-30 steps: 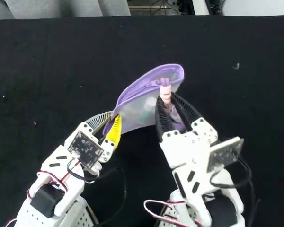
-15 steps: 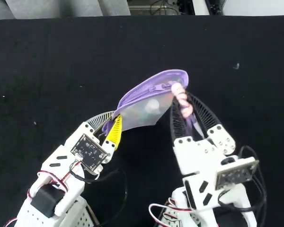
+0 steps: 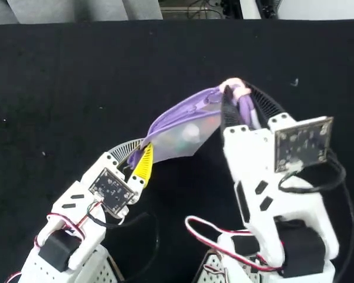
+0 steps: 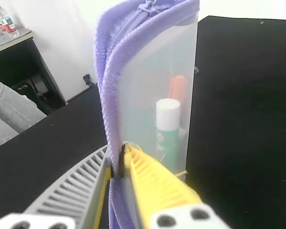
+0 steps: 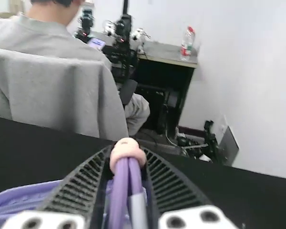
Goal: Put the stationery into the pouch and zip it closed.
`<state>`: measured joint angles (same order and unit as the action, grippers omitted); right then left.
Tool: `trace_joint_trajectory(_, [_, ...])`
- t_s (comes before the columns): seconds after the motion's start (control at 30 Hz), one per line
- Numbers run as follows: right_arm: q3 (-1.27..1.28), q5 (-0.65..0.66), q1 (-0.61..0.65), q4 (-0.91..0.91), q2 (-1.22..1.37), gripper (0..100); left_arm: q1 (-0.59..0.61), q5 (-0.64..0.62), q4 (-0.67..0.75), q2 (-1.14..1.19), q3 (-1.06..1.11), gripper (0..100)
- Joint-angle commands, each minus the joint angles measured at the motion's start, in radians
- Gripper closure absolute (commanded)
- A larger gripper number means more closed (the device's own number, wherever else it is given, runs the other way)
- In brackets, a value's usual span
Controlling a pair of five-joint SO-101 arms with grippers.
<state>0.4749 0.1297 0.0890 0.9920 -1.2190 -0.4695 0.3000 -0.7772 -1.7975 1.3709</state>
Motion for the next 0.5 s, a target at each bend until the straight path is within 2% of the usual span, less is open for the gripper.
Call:
trace_joint_trajectory(0.0, [-0.140, 0.006, -0.106, 0.029, 0.042, 98.8, 0.008, 0.009, -0.009, 0.008, 0.016, 97])
trace_joint_trajectory(0.47, [-0.163, 0.017, -0.311, 0.038, 0.193, 98.8, 0.010, 0.009, -0.009, 0.008, 0.018, 97])
